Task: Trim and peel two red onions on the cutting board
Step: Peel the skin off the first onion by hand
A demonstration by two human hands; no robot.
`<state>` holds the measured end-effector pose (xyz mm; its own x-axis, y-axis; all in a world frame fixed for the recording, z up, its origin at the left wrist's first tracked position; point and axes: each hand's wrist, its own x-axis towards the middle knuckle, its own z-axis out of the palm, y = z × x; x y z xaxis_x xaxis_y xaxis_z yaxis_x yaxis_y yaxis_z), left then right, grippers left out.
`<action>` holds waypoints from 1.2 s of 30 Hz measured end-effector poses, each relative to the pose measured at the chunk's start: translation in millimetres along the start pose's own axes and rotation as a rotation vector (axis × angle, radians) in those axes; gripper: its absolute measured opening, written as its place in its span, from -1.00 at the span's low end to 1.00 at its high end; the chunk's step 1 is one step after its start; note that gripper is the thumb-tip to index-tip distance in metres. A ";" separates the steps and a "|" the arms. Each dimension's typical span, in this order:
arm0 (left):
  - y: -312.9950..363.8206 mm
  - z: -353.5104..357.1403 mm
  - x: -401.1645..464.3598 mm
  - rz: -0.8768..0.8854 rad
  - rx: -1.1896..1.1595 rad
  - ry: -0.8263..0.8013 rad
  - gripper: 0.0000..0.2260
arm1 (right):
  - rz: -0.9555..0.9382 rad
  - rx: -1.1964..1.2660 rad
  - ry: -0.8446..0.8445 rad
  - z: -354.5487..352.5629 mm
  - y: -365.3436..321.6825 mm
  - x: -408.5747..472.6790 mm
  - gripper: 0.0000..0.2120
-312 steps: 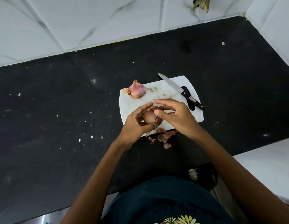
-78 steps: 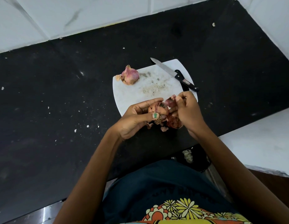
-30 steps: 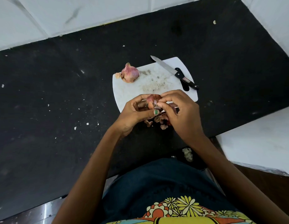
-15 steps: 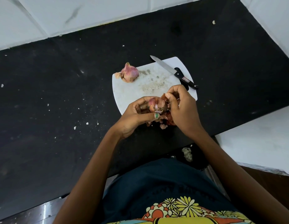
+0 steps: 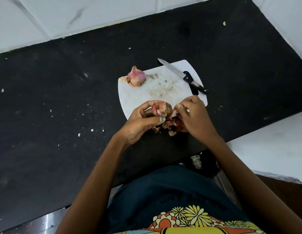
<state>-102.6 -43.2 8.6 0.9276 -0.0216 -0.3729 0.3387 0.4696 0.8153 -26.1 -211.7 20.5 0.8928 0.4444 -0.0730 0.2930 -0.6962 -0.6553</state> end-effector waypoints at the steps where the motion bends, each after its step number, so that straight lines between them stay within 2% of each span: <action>1: 0.0 0.5 0.0 0.003 0.006 0.004 -0.60 | -0.004 0.076 0.021 -3.8 -5.5 -1.8 -0.79; 4: -0.5 1.3 0.7 0.018 0.004 0.029 -0.61 | 0.003 0.361 0.015 -14.7 -26.6 -8.1 -0.86; 8: 0.1 -1.6 1.5 0.034 0.005 0.039 -0.60 | 0.005 0.456 -0.003 -14.2 -33.2 -11.9 -0.82; 18: -2.8 -4.5 -1.9 0.032 0.024 0.038 -0.59 | 0.009 0.465 -0.058 -17.2 -34.3 -7.3 -0.81; 24: -4.0 -3.1 -1.7 0.020 0.020 0.026 -0.60 | -0.041 0.393 0.004 -13.6 -30.8 -8.4 -0.84; 28: -6.4 -1.6 -2.5 0.015 0.019 0.027 -0.60 | -0.117 0.324 0.109 -12.0 -28.8 -9.0 -0.88; 31: -8.2 -1.7 -1.5 0.013 0.007 0.054 -0.60 | -0.085 0.381 0.090 -13.8 -28.5 -11.6 -0.91; 33: -7.6 -2.5 -0.7 0.016 0.004 0.063 -0.61 | -0.063 0.428 0.042 -13.3 -29.4 -14.0 -0.86; 36: -5.7 -1.2 -0.6 0.028 0.039 0.056 -0.62 | -0.114 0.377 0.073 -8.4 -27.2 -16.4 -0.79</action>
<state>-105.3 -44.8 3.6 0.9269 0.0409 -0.3730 0.3196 0.4349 0.8418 -45.9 -204.8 45.8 0.8876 0.4566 0.0610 0.2577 -0.3825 -0.8873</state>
